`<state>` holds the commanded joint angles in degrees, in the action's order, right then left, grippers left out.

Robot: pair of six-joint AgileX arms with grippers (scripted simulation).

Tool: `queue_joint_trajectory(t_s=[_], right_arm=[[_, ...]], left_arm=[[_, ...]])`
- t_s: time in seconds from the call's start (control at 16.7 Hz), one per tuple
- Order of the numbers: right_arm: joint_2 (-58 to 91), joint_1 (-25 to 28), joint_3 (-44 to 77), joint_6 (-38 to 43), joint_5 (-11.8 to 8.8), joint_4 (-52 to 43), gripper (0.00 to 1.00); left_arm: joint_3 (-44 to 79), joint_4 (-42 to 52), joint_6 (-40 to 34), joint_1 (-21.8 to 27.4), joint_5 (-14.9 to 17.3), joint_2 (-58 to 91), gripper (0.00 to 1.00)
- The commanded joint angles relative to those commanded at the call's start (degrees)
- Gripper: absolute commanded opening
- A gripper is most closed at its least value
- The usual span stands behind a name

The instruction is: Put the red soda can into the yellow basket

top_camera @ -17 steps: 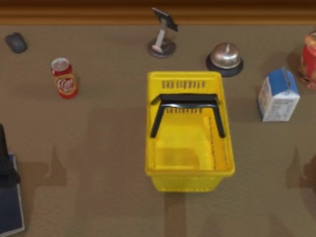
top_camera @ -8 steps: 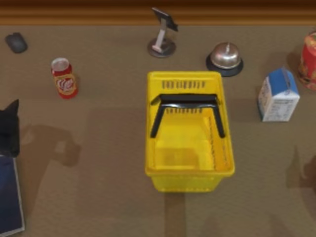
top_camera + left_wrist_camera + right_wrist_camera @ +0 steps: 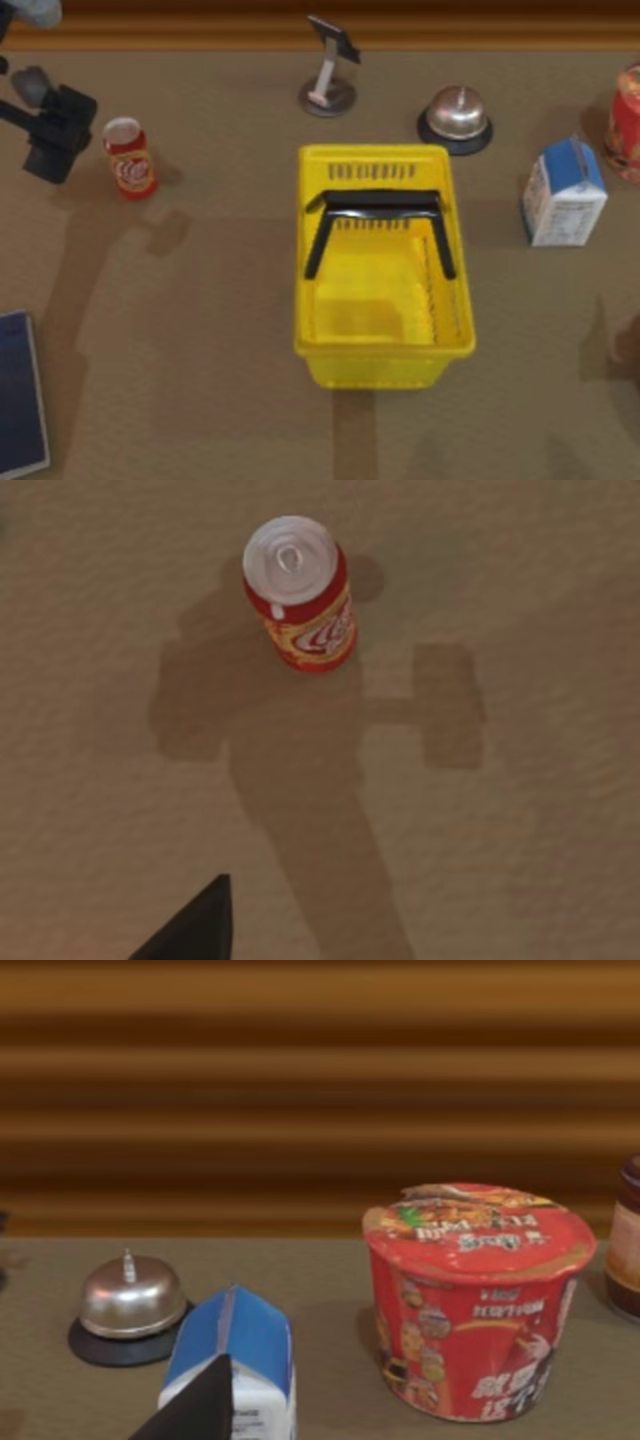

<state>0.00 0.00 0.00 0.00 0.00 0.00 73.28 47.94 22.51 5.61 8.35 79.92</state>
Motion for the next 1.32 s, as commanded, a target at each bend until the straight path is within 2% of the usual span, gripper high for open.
queue_joint_trajectory(t_s=[0.42, 0.78, 1.02, 1.32], right_arm=[[0.00, 0.00, 0.00, 0.00, 0.00, 0.00, 1.00], [0.00, 0.00, 0.00, 0.00, 0.00, 0.00, 1.00], [0.00, 0.00, 0.00, 0.00, 0.00, 0.00, 1.00], [0.00, 0.00, 0.00, 0.00, 0.00, 0.00, 1.00]], left_arm=[[37.04, 19.75, 10.23, 0.16, -1.46, 38.17, 1.00], [61.73, 29.51, 17.01, -0.18, -3.44, 61.27, 1.00], [69.46, 32.07, 19.26, -0.24, -4.05, 68.33, 1.00], [69.97, 32.23, 19.41, -0.24, -4.09, 68.79, 1.00]])
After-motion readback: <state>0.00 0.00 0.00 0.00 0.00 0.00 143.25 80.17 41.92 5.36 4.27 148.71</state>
